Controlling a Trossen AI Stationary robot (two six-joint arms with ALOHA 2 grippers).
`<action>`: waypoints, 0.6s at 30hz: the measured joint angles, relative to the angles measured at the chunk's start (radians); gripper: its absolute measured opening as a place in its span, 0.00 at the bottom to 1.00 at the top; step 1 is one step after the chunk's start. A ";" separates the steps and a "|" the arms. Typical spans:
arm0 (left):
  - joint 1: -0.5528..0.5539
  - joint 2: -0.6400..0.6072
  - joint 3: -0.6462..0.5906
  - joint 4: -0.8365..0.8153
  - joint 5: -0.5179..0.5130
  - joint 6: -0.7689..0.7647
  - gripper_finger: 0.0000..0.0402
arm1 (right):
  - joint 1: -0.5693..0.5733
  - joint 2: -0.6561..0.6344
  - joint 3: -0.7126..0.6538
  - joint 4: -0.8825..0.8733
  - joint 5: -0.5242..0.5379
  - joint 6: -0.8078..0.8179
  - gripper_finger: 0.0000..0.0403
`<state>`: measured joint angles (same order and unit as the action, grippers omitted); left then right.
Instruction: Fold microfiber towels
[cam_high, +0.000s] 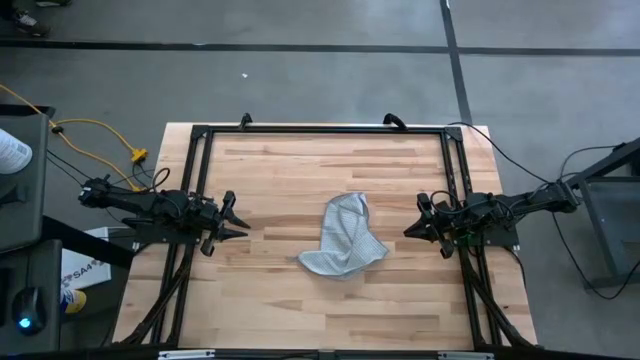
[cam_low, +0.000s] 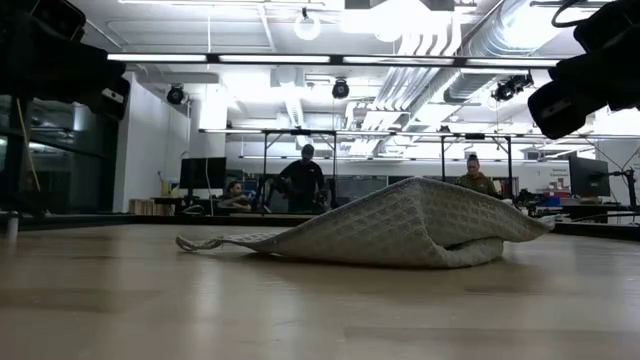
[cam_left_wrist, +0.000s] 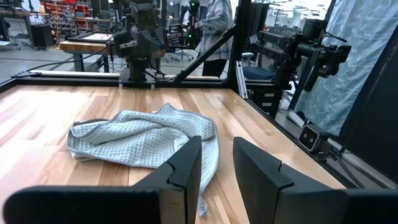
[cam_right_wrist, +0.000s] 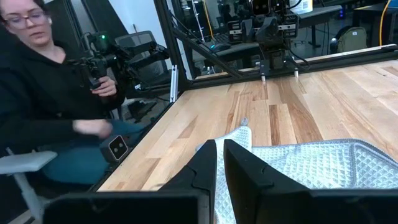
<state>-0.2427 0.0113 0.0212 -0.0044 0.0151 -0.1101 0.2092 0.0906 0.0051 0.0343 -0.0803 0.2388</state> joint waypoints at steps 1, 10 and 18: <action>0.000 0.000 0.000 0.000 0.000 0.000 0.23 | 0.000 0.000 0.000 0.000 0.000 0.000 0.06; 0.000 0.000 0.000 0.001 -0.013 -0.004 0.23 | 0.000 0.000 0.000 0.000 0.000 0.000 0.06; 0.000 0.000 0.000 0.003 -0.017 -0.036 0.23 | 0.000 0.000 0.000 0.000 0.000 0.000 0.06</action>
<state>-0.2426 0.0113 0.0216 -0.0009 -0.0017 -0.1462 0.2094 0.0910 0.0050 0.0345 -0.0803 0.2386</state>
